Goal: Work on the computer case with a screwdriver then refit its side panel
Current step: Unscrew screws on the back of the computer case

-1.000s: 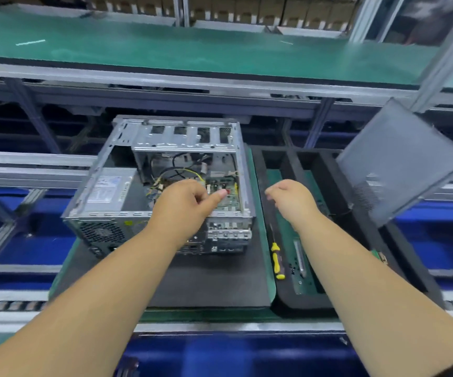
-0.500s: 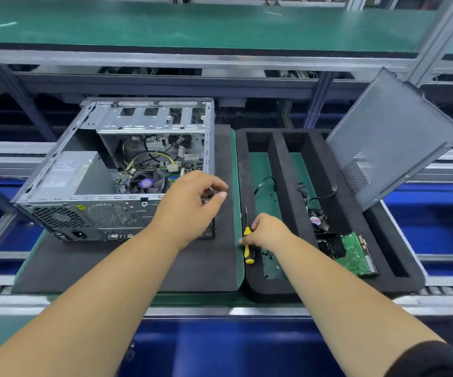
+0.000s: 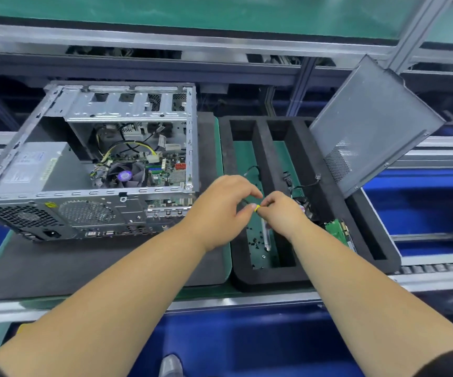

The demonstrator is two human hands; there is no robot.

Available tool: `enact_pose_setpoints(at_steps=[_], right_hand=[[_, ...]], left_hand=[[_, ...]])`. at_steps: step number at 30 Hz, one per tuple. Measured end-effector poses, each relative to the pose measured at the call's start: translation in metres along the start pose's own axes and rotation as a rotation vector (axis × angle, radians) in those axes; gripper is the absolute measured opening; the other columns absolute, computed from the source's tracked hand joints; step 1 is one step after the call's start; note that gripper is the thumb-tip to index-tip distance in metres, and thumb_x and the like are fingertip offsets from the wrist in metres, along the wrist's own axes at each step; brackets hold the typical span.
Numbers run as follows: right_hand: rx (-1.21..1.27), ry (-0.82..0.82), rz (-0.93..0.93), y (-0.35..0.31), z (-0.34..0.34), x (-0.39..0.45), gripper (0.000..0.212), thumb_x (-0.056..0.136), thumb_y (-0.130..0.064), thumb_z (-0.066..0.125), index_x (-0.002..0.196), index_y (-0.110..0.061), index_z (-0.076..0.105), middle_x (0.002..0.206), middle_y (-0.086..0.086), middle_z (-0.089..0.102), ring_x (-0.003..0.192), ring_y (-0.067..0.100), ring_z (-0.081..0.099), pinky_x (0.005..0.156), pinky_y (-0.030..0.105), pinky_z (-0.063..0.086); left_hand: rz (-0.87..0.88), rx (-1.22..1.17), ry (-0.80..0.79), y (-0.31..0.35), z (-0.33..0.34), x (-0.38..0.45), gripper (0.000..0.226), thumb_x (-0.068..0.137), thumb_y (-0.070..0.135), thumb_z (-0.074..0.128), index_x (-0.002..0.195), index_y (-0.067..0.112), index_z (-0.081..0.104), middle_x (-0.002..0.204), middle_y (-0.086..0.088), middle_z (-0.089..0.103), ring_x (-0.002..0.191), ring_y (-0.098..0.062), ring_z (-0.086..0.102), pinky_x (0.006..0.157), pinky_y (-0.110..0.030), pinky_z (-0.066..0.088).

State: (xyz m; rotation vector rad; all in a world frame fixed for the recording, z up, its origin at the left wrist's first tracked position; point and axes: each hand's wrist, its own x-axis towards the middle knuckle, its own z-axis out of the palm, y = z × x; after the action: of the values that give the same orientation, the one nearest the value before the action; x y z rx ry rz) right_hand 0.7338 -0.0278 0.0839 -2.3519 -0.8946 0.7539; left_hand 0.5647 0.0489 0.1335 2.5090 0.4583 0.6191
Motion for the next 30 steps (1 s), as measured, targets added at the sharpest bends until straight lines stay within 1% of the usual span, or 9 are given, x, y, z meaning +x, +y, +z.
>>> enact_pose_setpoints(at_steps=[2,6,8,11,13,15,20,25,30], right_hand=[[-0.03,0.061,0.002,0.008,-0.007,0.0,0.022,0.083,-0.039,0.069,0.094,-0.024,0.057,0.083,-0.004,0.063,0.074,0.014,0.061,0.061,0.031,0.046],[0.006,0.163,0.022,0.026,-0.014,-0.006,0.018,0.076,-0.032,0.073,0.084,-0.027,0.058,0.073,-0.007,0.062,0.071,0.014,0.06,0.065,0.031,0.049],[0.052,0.2,0.022,0.036,-0.015,-0.011,0.019,0.073,-0.032,0.077,0.079,-0.027,0.06,0.074,-0.007,0.062,0.069,0.013,0.058,0.064,0.031,0.049],[0.077,0.202,0.014,0.051,-0.015,-0.017,0.017,0.074,-0.029,0.08,0.077,-0.029,0.063,0.08,-0.006,0.063,0.074,0.015,0.06,0.063,0.03,0.05],[0.101,0.18,0.006,0.06,-0.014,-0.02,0.014,0.076,-0.025,0.079,0.081,-0.028,0.067,0.081,-0.01,0.061,0.077,0.012,0.057,0.062,0.023,0.047],[0.108,0.168,0.001,0.066,-0.012,-0.024,0.013,0.079,-0.023,0.079,0.086,-0.027,0.068,0.079,-0.013,0.058,0.077,0.006,0.053,0.06,0.014,0.039],[0.043,0.135,-0.017,0.071,-0.005,-0.026,0.012,0.082,-0.02,0.075,0.083,-0.026,0.065,0.076,-0.012,0.064,0.07,0.003,0.057,0.057,0.019,0.045],[-0.091,0.093,-0.068,0.067,0.001,-0.025,0.008,0.085,-0.017,0.072,0.089,-0.017,0.065,0.089,0.001,0.063,0.077,0.018,0.059,0.064,0.029,0.048],[-0.144,0.074,-0.094,0.066,0.004,-0.025,0.008,0.087,-0.015,0.07,0.093,-0.013,0.065,0.096,0.006,0.062,0.084,0.024,0.06,0.068,0.03,0.047]], left_hand=[[-0.016,-0.018,-0.039,-0.004,0.016,0.003,0.02,0.092,0.024,0.06,0.111,0.025,0.065,0.111,0.012,0.062,0.111,-0.013,0.052,0.101,-0.033,0.041],[-0.141,-0.082,-0.129,-0.022,0.053,0.001,0.022,0.093,0.024,0.059,0.114,0.029,0.063,0.112,0.012,0.059,0.112,-0.012,0.051,0.1,-0.031,0.041],[-0.241,-0.116,-0.153,-0.033,0.069,-0.002,0.025,0.092,0.023,0.06,0.116,0.028,0.063,0.112,0.011,0.058,0.108,-0.011,0.053,0.097,-0.028,0.042],[-0.4,-0.181,-0.17,-0.046,0.091,-0.009,0.025,0.092,0.022,0.06,0.116,0.028,0.063,0.108,0.012,0.054,0.098,-0.005,0.054,0.092,-0.023,0.042],[-0.454,-0.199,-0.178,-0.052,0.102,-0.013,0.024,0.092,0.019,0.06,0.114,0.028,0.064,0.107,0.013,0.054,0.096,-0.004,0.054,0.091,-0.023,0.043],[-0.448,-0.177,-0.174,-0.055,0.109,-0.014,0.023,0.091,0.017,0.061,0.11,0.028,0.064,0.107,0.012,0.056,0.096,-0.005,0.054,0.09,-0.023,0.043],[-0.423,-0.162,-0.125,-0.058,0.116,-0.015,0.023,0.088,0.014,0.062,0.103,0.031,0.064,0.102,0.015,0.055,0.092,-0.002,0.054,0.088,-0.022,0.043],[-0.4,-0.173,-0.129,-0.062,0.116,-0.017,0.023,0.087,0.013,0.063,0.102,0.031,0.064,0.099,0.017,0.053,0.092,0.0,0.053,0.088,-0.021,0.043],[-0.4,-0.206,-0.141,-0.062,0.114,-0.018,0.024,0.088,0.013,0.062,0.103,0.032,0.064,0.1,0.019,0.053,0.095,0.0,0.052,0.089,-0.02,0.042]])
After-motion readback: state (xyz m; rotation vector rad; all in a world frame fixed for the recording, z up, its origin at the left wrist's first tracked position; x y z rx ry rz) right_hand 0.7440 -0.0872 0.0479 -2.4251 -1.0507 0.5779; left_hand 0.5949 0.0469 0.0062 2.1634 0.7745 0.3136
